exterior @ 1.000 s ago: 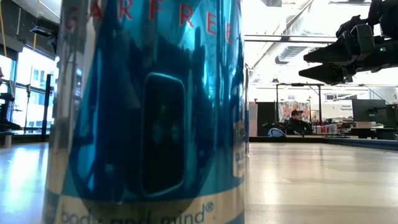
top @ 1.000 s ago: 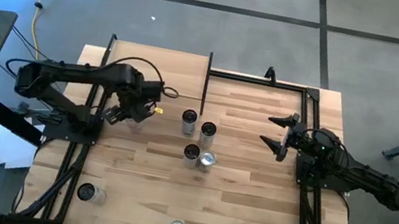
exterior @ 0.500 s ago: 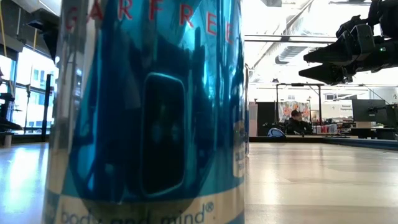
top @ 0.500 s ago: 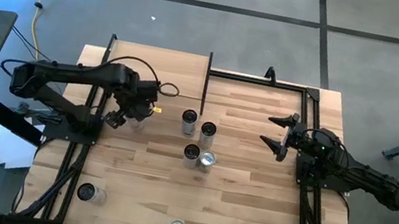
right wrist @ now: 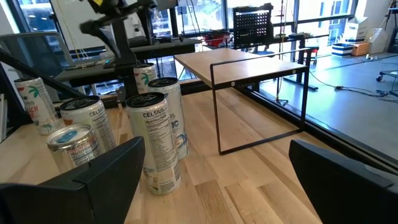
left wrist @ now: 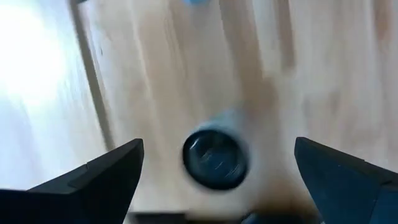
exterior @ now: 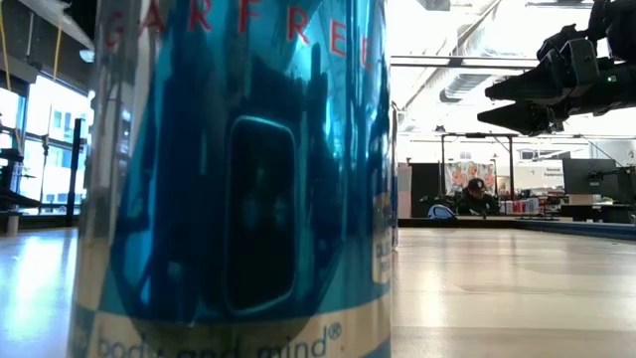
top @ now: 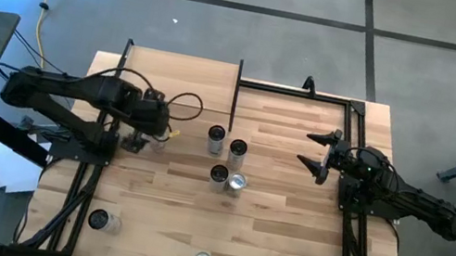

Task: Place canned beverage on shelf
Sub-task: Put the top white pink soda can on the shelf

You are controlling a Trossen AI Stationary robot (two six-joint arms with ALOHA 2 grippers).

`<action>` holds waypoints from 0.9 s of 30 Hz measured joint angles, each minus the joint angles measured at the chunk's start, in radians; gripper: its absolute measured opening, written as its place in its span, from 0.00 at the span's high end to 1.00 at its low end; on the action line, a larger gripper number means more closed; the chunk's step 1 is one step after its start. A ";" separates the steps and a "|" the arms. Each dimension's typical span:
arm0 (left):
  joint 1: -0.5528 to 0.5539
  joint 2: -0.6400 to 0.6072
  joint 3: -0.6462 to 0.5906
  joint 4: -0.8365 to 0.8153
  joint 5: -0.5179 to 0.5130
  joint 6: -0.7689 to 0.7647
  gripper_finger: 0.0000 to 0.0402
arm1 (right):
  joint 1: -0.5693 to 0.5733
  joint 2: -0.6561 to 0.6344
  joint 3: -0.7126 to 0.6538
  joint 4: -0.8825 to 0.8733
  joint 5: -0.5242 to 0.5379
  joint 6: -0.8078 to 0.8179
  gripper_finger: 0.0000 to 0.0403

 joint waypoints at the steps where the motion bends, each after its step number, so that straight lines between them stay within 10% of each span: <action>1: -0.020 -0.001 -0.001 0.025 0.000 -0.123 0.03 | 0.000 0.000 0.000 0.000 0.000 0.000 0.04; 9: -0.221 0.081 -0.006 0.105 -0.119 -0.987 0.03 | 0.000 0.000 0.000 0.000 0.000 0.000 0.04; 19: -0.484 0.313 -0.006 0.044 -0.543 -1.752 0.03 | 0.000 0.001 0.000 -0.012 0.000 0.000 0.04; 27: -0.587 0.489 -0.006 -0.113 -0.546 -2.187 0.03 | 0.000 0.001 0.000 -0.025 0.000 0.000 0.04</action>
